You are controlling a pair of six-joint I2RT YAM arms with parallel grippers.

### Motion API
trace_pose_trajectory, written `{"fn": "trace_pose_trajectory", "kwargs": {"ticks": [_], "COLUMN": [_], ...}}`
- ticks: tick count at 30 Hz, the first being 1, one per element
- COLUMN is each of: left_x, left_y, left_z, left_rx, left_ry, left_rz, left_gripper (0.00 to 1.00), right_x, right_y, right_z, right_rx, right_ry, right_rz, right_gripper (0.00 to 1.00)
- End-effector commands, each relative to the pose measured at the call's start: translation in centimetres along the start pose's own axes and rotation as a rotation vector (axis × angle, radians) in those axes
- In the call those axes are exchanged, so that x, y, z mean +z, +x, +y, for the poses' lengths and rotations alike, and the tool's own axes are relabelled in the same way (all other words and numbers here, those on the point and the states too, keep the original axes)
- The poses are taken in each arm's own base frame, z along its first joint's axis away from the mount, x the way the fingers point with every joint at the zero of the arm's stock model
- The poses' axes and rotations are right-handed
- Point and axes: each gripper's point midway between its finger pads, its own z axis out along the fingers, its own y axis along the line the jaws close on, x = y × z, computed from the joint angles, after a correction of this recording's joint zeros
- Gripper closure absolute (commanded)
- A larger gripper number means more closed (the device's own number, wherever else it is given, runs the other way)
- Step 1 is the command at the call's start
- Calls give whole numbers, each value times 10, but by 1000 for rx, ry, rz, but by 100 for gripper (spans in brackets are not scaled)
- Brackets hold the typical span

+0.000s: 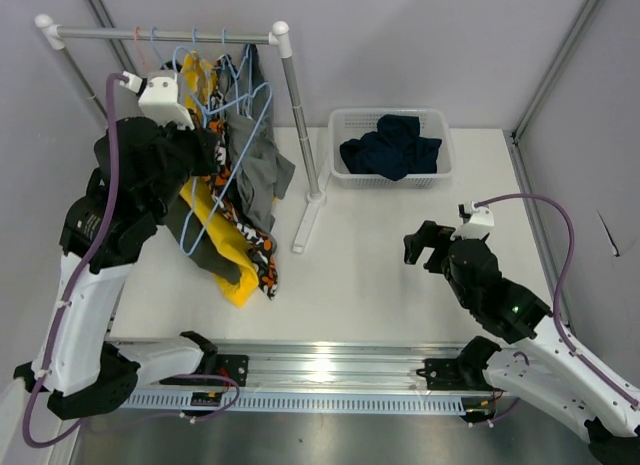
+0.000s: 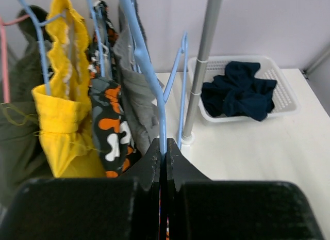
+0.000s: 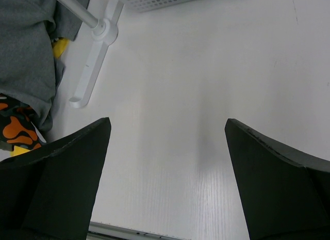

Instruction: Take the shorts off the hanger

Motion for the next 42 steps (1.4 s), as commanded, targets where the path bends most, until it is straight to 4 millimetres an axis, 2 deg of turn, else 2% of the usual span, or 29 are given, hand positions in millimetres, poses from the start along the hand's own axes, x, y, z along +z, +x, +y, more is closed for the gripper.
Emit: {"fn": "trace_pose_trajectory", "kwargs": {"ticks": [1,6,8,11,12,13,14,15,16,18,19,22,23,27,31,32,33,39,41,42], "left_x": [18,35,41,65,68,84,92,88,108,107,119,135,148,181,199,204,203,201,189,188], "left_y": [3,-9,-20,-26,-40,-37,-39,-63,-56,-81,-83,-85,-76,-50,-29,-16,-21,-10,-13,-8], "left_z": [12,12,7,2,1,-3,-4,-3,-5,-5,-8,-10,-12,-24,-36,-37,-38,-39,-39,-38], "left_rx": [52,72,65,67,55,65,65,44,57,40,42,33,39,35,37,44,40,45,32,31], "left_ry": [-88,-121,-110,-114,-114,-109,-113,-115,-122,-121,-117,-95,-93,-28,29,32,41,55,61,63], "left_rz": [24,3,-38,-56,-90,-77,-84,-138,-112,-166,-164,-161,-138,-78,-38,-12,-33,5,1,10], "left_gripper": [100,100,100,100,100,100,100,100,100,100,100,100,100,100,100,100,100,99,86,57], "right_x": [-1,-7,-10,-11,-11,-11,-11,-11,-11,-12,-13,-14,-14,-14,-13,-13,-13,-12,-12,-12], "right_y": [-9,-5,-5,-2,-1,-1,-1,1,1,3,3,2,3,5,8,9,10,11,11,11], "right_z": [6,-4,-3,-5,-5,-5,-5,-6,-6,-9,-11,-13,-14,-16,-18,-17,-17,-18,-19,-19], "right_rx": [17,23,35,38,34,34,30,28,28,24,27,27,29,25,28,29,29,26,27,30], "right_ry": [-24,1,-16,-18,-16,-17,-13,-11,-12,-2,2,5,7,14,17,14,14,18,19,20], "right_rz": [-34,-23,-26,-22,-18,-17,-14,-8,-6,-5,-8,-14,-15,-12,-10,-9,-6,-7,-7,-9], "right_gripper": [1,0,1,1,1,1,1,1,1,1,0,1,1,1,1,1,1,1,0,1]}}
